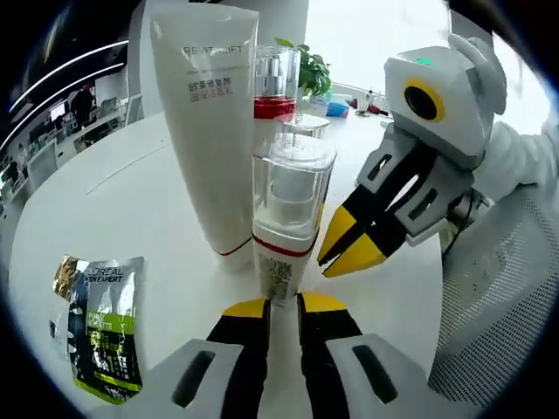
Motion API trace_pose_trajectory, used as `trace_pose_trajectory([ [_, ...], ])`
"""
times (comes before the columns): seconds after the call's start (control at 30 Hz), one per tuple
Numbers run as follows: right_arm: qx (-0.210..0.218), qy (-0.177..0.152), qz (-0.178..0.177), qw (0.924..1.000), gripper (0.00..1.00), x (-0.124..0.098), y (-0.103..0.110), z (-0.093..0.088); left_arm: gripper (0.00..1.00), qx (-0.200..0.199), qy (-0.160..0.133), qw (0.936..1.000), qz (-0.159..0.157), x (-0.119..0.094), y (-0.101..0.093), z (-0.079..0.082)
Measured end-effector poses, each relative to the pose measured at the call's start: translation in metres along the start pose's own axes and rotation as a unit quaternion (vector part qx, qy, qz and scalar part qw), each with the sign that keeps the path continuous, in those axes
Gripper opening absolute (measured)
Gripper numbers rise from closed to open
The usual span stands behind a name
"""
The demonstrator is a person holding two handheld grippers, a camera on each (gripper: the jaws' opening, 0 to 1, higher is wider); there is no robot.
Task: Arrange the skincare products in the storage area until every visible bottle or jar stands upright without overlapping.
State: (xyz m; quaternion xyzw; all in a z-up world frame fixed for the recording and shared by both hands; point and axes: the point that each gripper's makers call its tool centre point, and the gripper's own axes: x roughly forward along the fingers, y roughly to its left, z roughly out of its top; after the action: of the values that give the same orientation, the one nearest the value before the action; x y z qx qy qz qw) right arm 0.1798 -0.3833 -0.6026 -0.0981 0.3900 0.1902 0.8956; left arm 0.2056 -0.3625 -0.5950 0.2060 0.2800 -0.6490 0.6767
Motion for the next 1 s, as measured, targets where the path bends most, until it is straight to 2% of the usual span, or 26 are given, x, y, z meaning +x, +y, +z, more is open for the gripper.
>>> trace_pose_trajectory([
  [0.17, 0.013, 0.003, -0.025, 0.9996, 0.0, -0.002, -0.014, -0.005, 0.08, 0.006, 0.001, 1.0, 0.0, 0.002, 0.003, 0.001],
  [0.37, 0.021, -0.012, -0.051, 0.9984, 0.02, -0.004, -0.025, 0.0, 0.07, 0.021, 0.003, 0.9998, -0.006, 0.006, 0.006, 0.004],
  [1.0, 0.017, -0.016, -0.053, 0.9984, 0.02, -0.004, -0.027, 0.002, 0.08, 0.032, 0.009, 0.9994, -0.008, 0.015, 0.01, 0.006],
])
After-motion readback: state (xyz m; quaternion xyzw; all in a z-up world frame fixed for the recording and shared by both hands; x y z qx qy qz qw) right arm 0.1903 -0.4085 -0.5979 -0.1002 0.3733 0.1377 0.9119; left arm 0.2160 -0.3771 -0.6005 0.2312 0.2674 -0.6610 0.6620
